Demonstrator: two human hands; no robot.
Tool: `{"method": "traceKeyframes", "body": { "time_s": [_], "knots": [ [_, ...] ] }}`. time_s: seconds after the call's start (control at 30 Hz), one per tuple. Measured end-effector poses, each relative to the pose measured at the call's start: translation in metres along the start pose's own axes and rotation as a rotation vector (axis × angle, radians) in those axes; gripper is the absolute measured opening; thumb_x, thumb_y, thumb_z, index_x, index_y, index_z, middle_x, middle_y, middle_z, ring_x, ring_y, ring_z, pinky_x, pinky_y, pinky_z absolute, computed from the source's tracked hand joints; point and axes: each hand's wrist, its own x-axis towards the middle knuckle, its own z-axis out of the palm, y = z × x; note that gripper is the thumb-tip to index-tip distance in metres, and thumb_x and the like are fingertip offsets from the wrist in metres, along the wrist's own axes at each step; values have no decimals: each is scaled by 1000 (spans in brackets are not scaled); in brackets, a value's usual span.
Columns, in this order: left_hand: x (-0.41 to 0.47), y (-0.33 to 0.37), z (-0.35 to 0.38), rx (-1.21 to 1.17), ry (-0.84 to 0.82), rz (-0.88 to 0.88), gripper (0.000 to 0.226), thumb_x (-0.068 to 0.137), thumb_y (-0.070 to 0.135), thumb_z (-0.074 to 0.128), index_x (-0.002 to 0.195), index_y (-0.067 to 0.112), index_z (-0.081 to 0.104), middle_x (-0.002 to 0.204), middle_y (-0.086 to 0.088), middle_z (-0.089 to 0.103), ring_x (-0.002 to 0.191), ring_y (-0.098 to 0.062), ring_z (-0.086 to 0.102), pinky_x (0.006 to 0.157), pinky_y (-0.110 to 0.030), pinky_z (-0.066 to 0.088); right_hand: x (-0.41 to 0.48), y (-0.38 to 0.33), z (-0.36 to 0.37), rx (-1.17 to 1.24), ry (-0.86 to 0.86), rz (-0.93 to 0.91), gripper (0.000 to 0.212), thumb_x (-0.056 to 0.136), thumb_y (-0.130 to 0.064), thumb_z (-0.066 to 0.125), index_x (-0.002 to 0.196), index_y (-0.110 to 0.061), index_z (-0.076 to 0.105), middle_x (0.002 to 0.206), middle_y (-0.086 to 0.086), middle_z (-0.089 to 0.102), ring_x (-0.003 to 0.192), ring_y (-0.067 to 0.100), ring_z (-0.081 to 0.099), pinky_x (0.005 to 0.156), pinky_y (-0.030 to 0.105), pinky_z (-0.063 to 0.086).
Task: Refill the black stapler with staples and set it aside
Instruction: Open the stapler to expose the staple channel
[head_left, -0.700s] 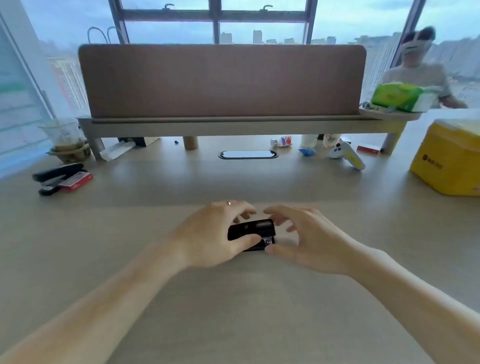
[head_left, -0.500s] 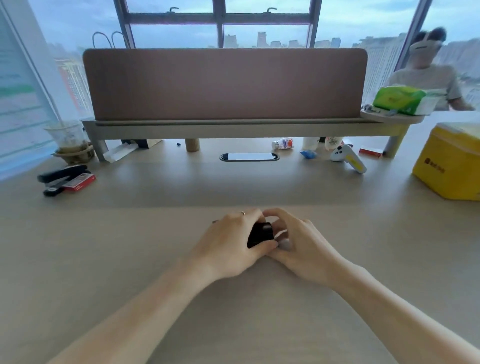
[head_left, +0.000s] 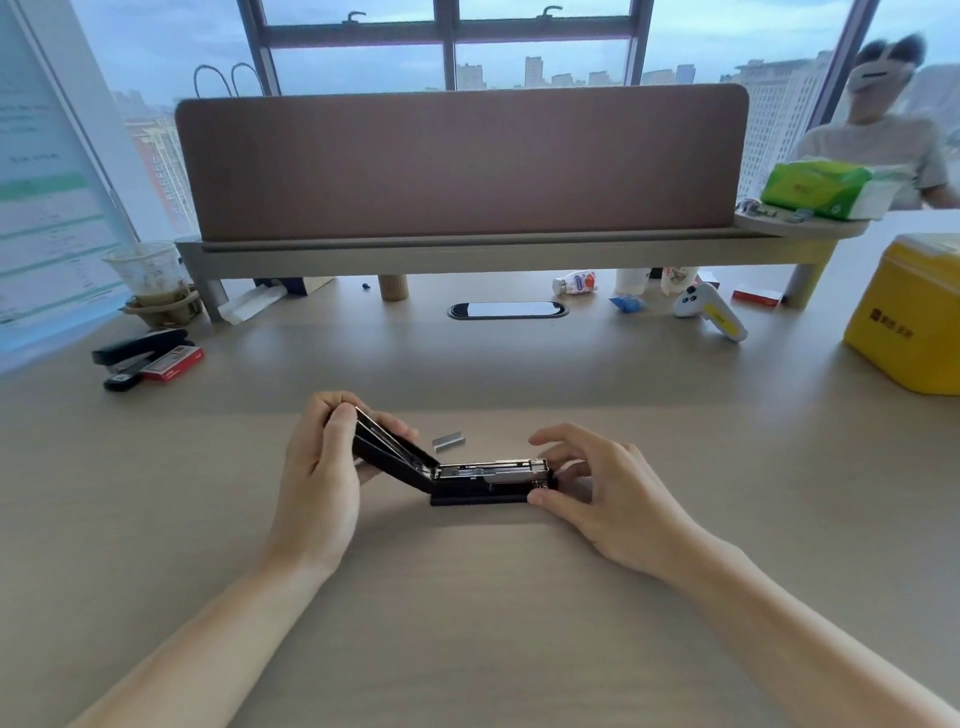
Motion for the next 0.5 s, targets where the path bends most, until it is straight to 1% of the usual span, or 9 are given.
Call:
{"method": "traceKeyframes", "body": {
  "time_s": [0.1, 0.17, 0.2, 0.27, 0.33, 0.37, 0.4, 0.43, 0.5],
  "knots": [
    [3, 4, -16, 27, -4, -49, 35, 108, 5, 31, 86, 14, 57, 80, -10, 78, 89, -34, 78, 91, -52, 59, 0, 0, 0, -25, 12, -7, 36, 85, -22, 86, 116, -31, 70, 101, -11, 78, 84, 11, 70, 74, 9, 51],
    [4, 5, -24, 131, -15, -49, 35, 105, -2, 34, 83, 11, 58, 86, -9, 78, 94, -32, 78, 91, -46, 59, -1, -1, 0, -36, 14, -7, 30, 85, -21, 85, 111, -30, 73, 97, -12, 77, 86, 10, 71, 72, 3, 46],
    [6, 5, -30, 269, -22, -9, 34, 102, -5, 39, 82, 12, 60, 91, -6, 78, 98, -30, 77, 91, -43, 58, -1, -1, 0, -37, 13, -9, 27, 85, -21, 85, 109, -29, 74, 94, -12, 77, 87, 9, 71, 71, 2, 45],
    [8, 8, -40, 705, -74, 181, 30, 95, -6, 50, 85, 19, 63, 104, 4, 75, 105, -22, 70, 91, -32, 49, -2, -2, 0, -41, 13, -18, 23, 86, -19, 85, 105, -27, 75, 89, -11, 76, 88, 9, 71, 72, 1, 44],
    [9, 16, -44, 1096, -217, 470, 21, 90, 6, 54, 91, 23, 65, 107, 10, 73, 105, -17, 65, 92, -25, 40, -2, -3, 0, -49, 11, -32, 22, 86, -19, 85, 105, -26, 76, 87, -11, 76, 88, 10, 70, 72, 0, 44],
    [9, 20, -42, 1226, -326, 574, 16, 89, 15, 54, 94, 24, 66, 104, 11, 73, 101, -18, 66, 93, -26, 41, -2, -4, 0, -52, 10, -36, 21, 86, -19, 84, 104, -26, 76, 88, -11, 76, 87, 10, 70, 72, 0, 43],
    [9, 23, -38, 1331, -426, 635, 15, 90, 25, 53, 96, 25, 67, 99, 11, 74, 96, -20, 69, 90, -30, 46, -2, -4, 0, -55, 11, -36, 21, 86, -20, 84, 104, -27, 76, 88, -11, 76, 86, 9, 70, 72, 0, 43],
    [8, 25, -33, 1404, -505, 642, 17, 91, 35, 54, 99, 27, 67, 95, 12, 74, 91, -22, 70, 83, -33, 50, -2, -5, 0, -56, 12, -35, 21, 87, -20, 84, 104, -28, 75, 87, -11, 76, 86, 9, 70, 71, 0, 43],
    [5, 27, -23, 1422, -555, 579, 20, 92, 47, 60, 105, 32, 65, 94, 12, 74, 87, -24, 70, 71, -33, 49, -2, -5, -1, -65, 16, -40, 21, 86, -21, 84, 103, -29, 75, 87, -11, 77, 86, 7, 71, 71, 0, 44]
  ]
}}
